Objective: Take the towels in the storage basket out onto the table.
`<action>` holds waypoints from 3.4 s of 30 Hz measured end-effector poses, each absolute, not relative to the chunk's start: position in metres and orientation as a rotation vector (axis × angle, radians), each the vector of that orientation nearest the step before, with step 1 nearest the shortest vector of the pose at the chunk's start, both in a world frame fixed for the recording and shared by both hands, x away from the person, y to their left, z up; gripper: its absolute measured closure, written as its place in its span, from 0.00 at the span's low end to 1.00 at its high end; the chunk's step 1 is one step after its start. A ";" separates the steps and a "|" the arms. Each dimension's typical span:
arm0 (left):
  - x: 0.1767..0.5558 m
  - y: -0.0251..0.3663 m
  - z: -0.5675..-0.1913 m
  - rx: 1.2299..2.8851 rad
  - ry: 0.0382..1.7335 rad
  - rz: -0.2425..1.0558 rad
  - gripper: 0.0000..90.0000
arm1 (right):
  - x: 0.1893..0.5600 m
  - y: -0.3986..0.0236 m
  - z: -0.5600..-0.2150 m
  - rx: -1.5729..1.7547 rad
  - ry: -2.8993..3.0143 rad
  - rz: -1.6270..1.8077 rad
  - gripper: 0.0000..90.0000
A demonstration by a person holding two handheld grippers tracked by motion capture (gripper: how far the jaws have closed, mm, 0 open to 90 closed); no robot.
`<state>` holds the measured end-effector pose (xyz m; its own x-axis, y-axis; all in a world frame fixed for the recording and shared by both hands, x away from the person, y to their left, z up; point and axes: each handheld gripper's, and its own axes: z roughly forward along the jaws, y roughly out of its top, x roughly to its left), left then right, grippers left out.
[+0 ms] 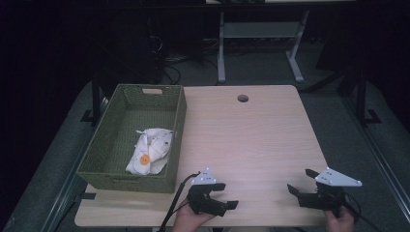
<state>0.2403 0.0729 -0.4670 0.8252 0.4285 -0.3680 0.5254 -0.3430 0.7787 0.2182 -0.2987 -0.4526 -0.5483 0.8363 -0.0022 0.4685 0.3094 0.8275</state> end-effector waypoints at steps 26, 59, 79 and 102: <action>0.260 0.058 -0.431 1.986 0.645 -0.043 0.24 | 0.215 -0.294 -0.451 1.150 2.140 1.150 0.15; 0.321 0.103 -0.332 1.980 0.697 -0.043 0.24 | 0.213 -0.299 -0.450 1.156 2.121 1.155 0.15; 0.345 0.171 -0.312 1.977 0.766 -0.066 0.23 | 0.212 -0.299 -0.451 1.150 2.124 1.155 0.15; 0.360 0.240 -0.329 1.976 0.955 0.006 0.25 | 0.212 -0.296 -0.451 1.139 2.133 1.160 0.15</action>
